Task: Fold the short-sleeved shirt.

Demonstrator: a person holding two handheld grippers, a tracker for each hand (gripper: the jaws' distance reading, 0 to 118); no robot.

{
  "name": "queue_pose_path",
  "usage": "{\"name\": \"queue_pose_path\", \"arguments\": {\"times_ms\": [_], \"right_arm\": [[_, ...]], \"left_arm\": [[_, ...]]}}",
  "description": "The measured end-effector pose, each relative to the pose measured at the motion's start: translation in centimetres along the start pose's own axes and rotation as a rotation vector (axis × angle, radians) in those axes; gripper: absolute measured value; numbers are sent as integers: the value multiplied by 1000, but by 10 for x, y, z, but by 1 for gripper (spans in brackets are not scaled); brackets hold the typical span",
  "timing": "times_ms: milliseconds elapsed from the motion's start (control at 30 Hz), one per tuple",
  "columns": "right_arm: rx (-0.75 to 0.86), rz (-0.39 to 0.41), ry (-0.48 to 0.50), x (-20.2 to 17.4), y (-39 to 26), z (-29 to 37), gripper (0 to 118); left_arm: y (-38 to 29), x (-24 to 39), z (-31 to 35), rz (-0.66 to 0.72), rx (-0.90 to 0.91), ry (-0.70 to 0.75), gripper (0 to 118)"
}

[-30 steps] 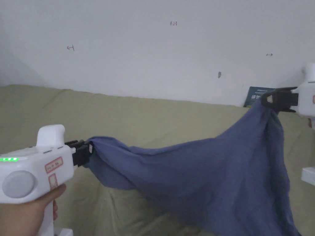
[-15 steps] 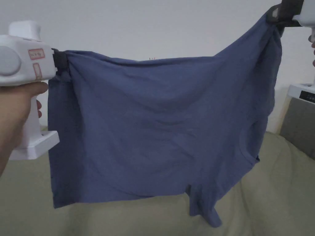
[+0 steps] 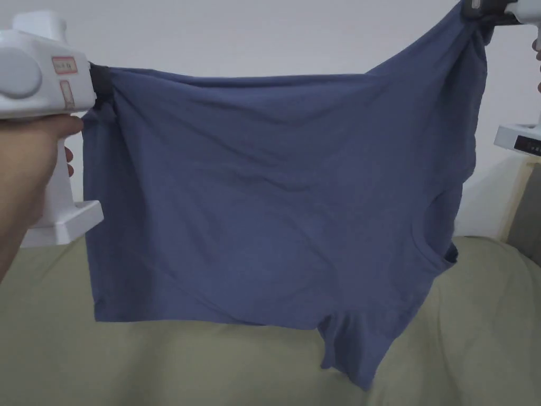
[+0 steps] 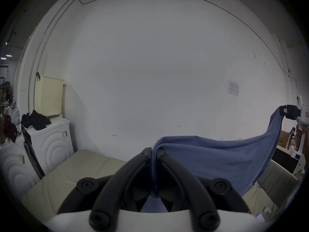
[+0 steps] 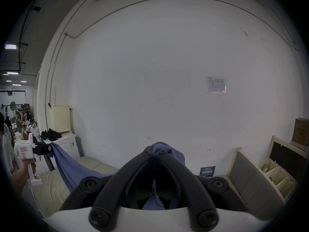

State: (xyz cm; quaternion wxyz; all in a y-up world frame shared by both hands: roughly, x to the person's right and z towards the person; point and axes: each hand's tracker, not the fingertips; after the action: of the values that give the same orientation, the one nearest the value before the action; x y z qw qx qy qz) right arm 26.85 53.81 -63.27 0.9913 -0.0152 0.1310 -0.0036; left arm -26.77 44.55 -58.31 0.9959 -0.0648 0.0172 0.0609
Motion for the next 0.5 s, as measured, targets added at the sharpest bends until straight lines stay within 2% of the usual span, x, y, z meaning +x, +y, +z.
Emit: {"name": "queue_pose_path", "arguments": {"times_ms": [167, 300, 333, 433, 467, 500], "right_arm": [[-68, -85, 39, 3, -85, -6, 2], [-81, -97, 47, 5, -141, 5, 2], [-84, -102, 51, 6, -152, 12, 2], [-78, -127, 90, -1, -171, 52, 2], [-75, -140, 96, -3, -177, 66, 2], [-83, -148, 102, -7, -183, 84, 2]], "left_arm": [[-85, -5, -23, 20, -107, -15, 6], [-142, -10, -33, 6, -129, -26, 6], [-122, -10, -30, -1, -129, -22, 6], [-121, -9, -30, 20, -124, -47, 6], [-165, -39, -34, 14, -105, -55, 6], [-162, -37, -27, 8, -97, -65, 6]]}}
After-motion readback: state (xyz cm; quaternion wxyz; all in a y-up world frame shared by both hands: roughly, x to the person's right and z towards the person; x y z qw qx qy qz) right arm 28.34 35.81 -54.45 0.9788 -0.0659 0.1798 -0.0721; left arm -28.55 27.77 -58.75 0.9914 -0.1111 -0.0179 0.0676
